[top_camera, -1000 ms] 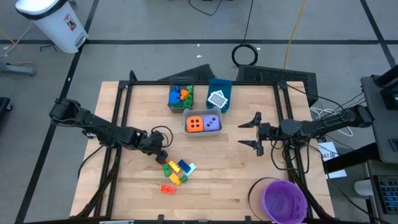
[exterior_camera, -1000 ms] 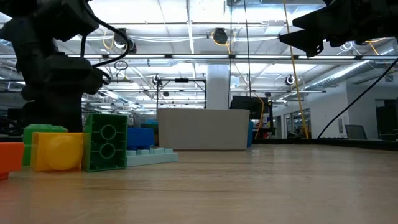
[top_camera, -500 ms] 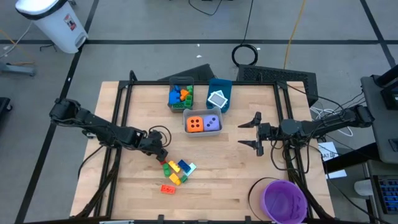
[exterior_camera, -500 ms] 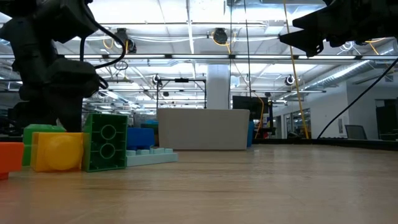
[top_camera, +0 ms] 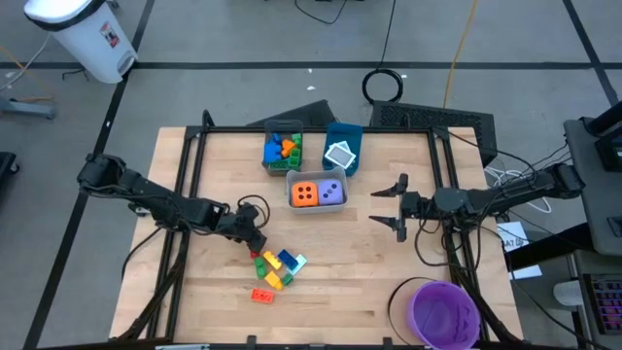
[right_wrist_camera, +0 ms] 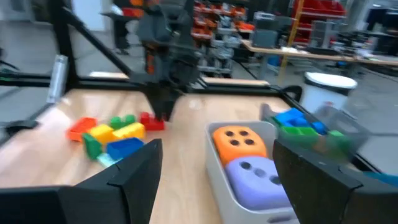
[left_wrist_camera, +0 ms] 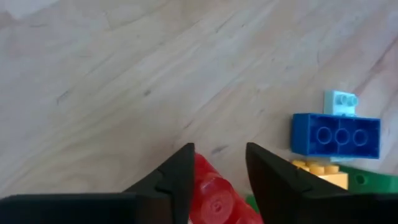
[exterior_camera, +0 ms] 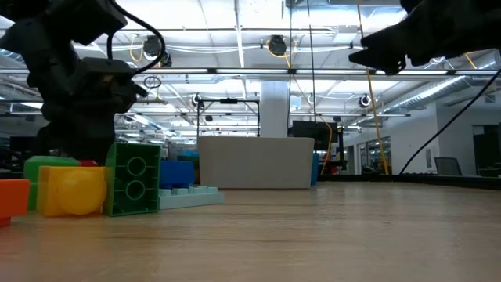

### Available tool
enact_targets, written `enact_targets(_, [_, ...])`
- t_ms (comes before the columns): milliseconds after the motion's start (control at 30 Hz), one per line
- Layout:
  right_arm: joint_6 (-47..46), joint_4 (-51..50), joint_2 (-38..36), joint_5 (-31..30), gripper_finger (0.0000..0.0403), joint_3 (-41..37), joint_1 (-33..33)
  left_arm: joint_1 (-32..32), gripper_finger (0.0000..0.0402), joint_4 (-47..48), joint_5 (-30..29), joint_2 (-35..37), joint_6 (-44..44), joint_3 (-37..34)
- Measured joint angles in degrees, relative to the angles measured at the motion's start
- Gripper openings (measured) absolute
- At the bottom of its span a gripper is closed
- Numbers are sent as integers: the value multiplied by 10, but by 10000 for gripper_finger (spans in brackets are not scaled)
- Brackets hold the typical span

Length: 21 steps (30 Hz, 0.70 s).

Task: Pick & Place Toys
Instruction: Put the red game piece into the black bin

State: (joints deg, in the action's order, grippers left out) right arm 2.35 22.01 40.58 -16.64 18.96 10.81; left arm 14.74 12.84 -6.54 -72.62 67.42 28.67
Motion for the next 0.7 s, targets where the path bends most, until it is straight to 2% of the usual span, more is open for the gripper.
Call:
enact_targets(233, [-2,18,19,-13,279,0,0,-12,109,-9,-6,0,-35,0])
enact_targets(400, [-7,24,19,-13,279,0,0,-20,98,-11,-56,0,-78,0])
enact_targets(533, [-8,24,19,-13,279,0,0,-29,116,-7,-60,0,-62,0])
enact_targets(700, [-8,22,19,-13,279,0,0,-36,168,-5,-101,0,-58,0])
